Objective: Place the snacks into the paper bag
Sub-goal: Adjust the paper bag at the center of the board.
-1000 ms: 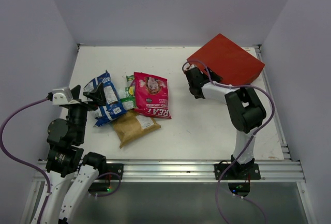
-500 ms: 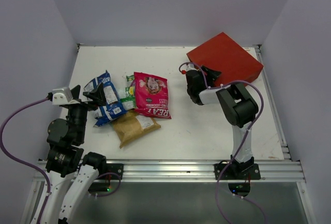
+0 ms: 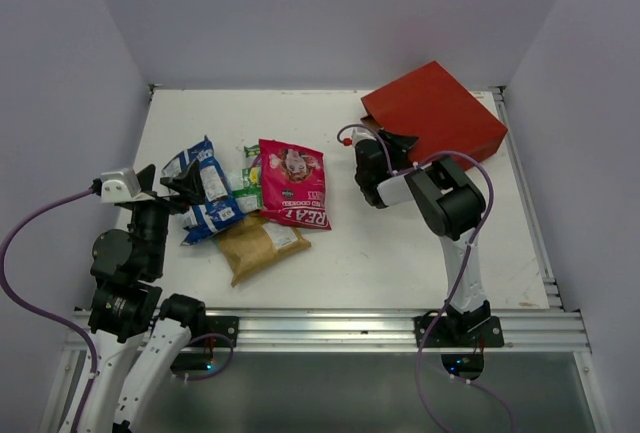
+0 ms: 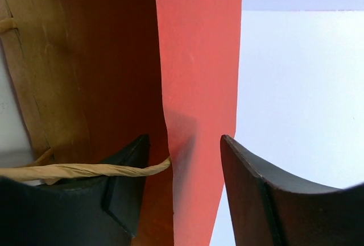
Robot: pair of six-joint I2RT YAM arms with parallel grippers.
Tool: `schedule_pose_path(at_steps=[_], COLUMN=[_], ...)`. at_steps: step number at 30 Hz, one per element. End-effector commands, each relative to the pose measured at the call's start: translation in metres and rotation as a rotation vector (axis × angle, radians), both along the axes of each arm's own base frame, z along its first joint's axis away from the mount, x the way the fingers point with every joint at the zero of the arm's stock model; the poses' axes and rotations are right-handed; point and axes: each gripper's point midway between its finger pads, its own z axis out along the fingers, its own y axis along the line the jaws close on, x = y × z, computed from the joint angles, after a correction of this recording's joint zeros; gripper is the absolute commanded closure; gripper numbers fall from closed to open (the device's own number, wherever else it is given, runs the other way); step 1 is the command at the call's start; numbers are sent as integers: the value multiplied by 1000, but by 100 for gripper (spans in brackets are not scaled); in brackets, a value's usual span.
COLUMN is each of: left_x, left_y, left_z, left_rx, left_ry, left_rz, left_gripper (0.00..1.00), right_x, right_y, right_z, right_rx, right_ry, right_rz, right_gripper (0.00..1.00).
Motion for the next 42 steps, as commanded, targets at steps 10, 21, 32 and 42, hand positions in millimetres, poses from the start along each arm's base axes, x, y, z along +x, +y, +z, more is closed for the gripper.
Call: schedule_pose_path(at_steps=[10,21,32,42], left_x=[3,5,32,50], left_y=[1,0,-22,-61], left_z=[4,2,-24,-84], left_rx=[6,9,26,-41], left_ry=[-25,-16,192,485], left_rz=[11,8,-63,-211], left_gripper=[0,0,0,0], right_x=[14,-5,-38,-56], right_y=[19,48,64,68], right_z=[23,84,149,153], right_rx=[61,338,701,866], right_ry=[-93,-123,-36,18], right_rz=[36,75,119,66], right_gripper=[93,100,100,100])
